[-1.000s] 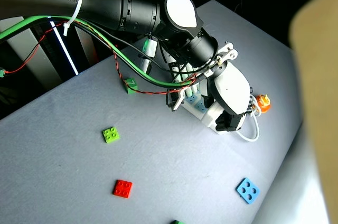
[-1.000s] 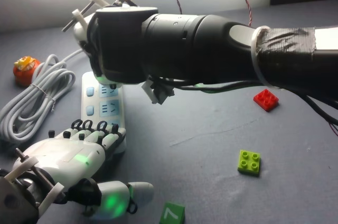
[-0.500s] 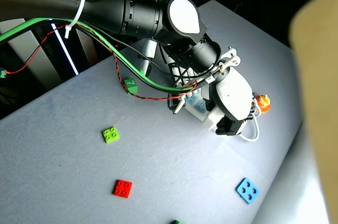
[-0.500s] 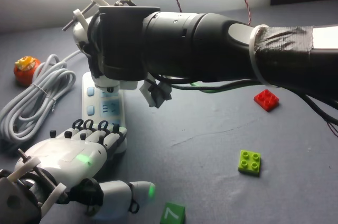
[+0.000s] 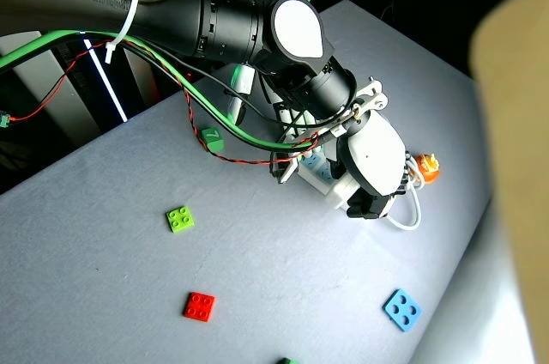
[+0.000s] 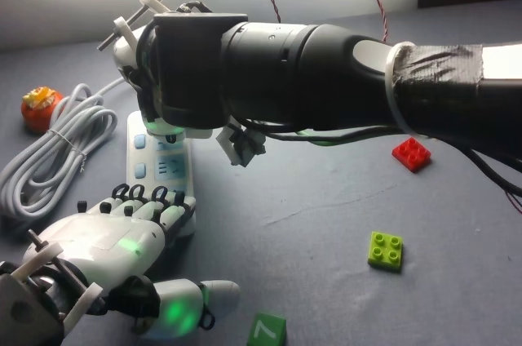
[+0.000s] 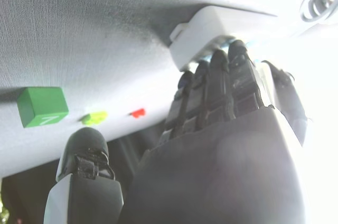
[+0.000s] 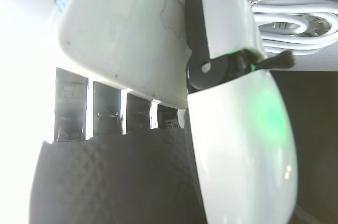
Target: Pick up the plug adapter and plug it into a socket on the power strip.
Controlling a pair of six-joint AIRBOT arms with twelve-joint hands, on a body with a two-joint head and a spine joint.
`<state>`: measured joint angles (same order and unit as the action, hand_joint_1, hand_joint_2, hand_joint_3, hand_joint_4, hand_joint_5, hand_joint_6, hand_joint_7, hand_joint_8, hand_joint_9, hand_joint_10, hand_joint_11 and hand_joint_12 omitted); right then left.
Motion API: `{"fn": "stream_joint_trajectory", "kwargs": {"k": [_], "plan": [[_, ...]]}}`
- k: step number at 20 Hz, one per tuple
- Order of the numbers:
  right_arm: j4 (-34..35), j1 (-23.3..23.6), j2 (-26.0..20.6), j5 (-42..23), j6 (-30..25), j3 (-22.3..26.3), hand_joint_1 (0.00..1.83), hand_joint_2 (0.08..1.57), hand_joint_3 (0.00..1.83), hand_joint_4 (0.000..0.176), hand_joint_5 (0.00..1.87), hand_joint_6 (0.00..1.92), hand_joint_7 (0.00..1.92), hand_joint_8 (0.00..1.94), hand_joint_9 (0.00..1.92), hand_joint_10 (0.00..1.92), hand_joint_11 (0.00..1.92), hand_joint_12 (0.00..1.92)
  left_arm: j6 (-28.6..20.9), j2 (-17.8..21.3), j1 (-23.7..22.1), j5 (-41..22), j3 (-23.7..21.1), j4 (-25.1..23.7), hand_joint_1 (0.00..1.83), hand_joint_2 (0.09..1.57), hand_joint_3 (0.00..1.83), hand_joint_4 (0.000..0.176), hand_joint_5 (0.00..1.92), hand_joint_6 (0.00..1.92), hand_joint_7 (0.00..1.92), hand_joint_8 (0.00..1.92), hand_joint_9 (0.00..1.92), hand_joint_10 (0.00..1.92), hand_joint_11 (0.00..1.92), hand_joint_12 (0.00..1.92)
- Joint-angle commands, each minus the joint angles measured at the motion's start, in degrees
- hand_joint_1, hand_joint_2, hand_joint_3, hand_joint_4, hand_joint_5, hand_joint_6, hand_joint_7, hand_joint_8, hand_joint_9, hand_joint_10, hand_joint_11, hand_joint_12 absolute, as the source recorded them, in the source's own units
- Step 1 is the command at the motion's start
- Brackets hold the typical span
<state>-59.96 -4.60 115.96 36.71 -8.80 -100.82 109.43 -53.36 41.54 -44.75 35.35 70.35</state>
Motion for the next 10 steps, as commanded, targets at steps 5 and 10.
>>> {"fn": "stream_joint_trajectory", "kwargs": {"k": [5,10], "plan": [[-3.69,0.22,-0.01,-1.57,0.0,0.0,1.38,1.1,0.0,0.0,0.9,0.98,1.09,0.83,0.95,1.12,0.79,0.93,0.2,-0.56,-0.29,0.38,0.29,-1.72,0.0,1.14,0.0,0.0,0.01,0.0,0.04,0.0,0.04,0.0,0.01,0.06],[-3.68,-0.09,0.39,-0.94,0.42,0.0,1.38,1.09,0.0,0.0,0.92,0.94,1.1,0.8,0.97,1.1,0.81,0.9,0.2,-0.56,-0.37,0.38,0.3,-1.72,0.0,1.14,0.0,0.0,0.02,0.01,0.05,0.01,0.04,0.01,0.02,0.08]]}}
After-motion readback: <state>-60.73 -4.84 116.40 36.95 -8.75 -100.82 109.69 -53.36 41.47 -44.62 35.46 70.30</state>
